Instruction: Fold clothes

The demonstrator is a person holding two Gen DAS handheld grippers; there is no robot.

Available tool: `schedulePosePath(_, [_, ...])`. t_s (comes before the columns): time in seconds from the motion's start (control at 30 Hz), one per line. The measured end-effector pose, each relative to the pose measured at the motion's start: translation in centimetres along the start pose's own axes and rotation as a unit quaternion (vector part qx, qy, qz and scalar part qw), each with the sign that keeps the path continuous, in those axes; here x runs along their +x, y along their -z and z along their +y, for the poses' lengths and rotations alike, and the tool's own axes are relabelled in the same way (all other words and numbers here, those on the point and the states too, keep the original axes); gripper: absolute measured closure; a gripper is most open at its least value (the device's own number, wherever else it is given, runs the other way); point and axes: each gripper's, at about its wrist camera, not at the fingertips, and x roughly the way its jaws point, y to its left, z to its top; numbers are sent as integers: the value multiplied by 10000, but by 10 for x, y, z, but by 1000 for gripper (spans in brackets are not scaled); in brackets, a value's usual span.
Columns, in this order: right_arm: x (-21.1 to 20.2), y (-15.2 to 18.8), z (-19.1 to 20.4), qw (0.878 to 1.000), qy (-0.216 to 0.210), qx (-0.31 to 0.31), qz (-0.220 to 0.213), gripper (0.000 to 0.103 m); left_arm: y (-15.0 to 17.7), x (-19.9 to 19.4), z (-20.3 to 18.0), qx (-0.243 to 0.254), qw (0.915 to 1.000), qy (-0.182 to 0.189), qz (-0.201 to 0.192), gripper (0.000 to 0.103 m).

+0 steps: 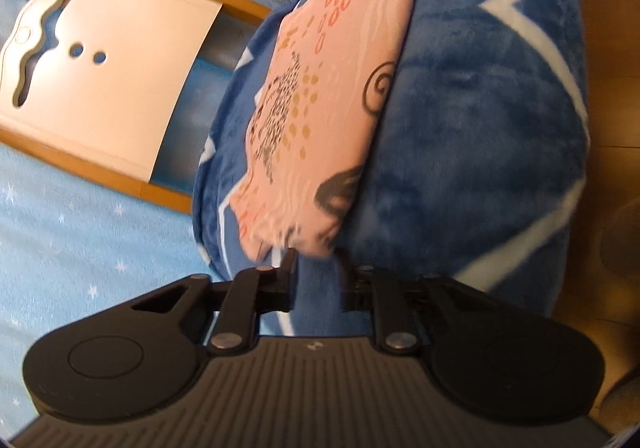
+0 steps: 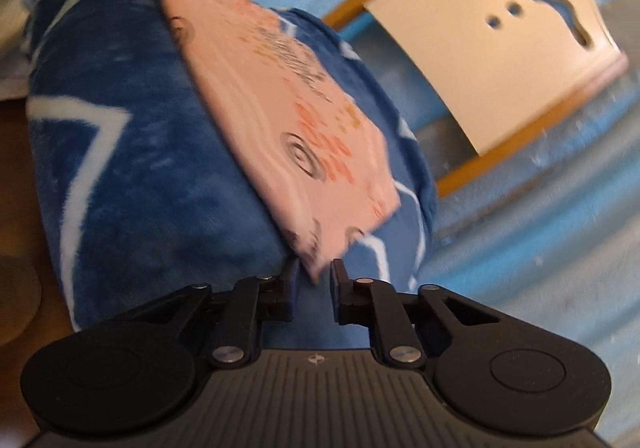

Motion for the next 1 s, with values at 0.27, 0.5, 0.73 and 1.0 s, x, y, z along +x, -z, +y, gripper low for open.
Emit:
schedulePosePath(0.27, [3, -8, -52, 9810, -452, 1863, -286, 75, 4, 22, 81, -2140, 9767, 144, -64, 66])
schedulePosePath(0.5, [65, -19, -94, 9326, -1409, 3303, -371, 63, 2, 82, 136, -3875, 9168, 904, -339, 64])
schedulePosePath(0.73, [104, 1, -120, 9056, -1494, 3968, -121, 62, 12, 139, 141, -4462, 8798, 1628, -211, 67])
schedulePosePath(1.0, [124, 16, -135, 8730, -1863, 4506, -116, 59, 26, 143, 142, -4732, 8595, 1865, -512, 100])
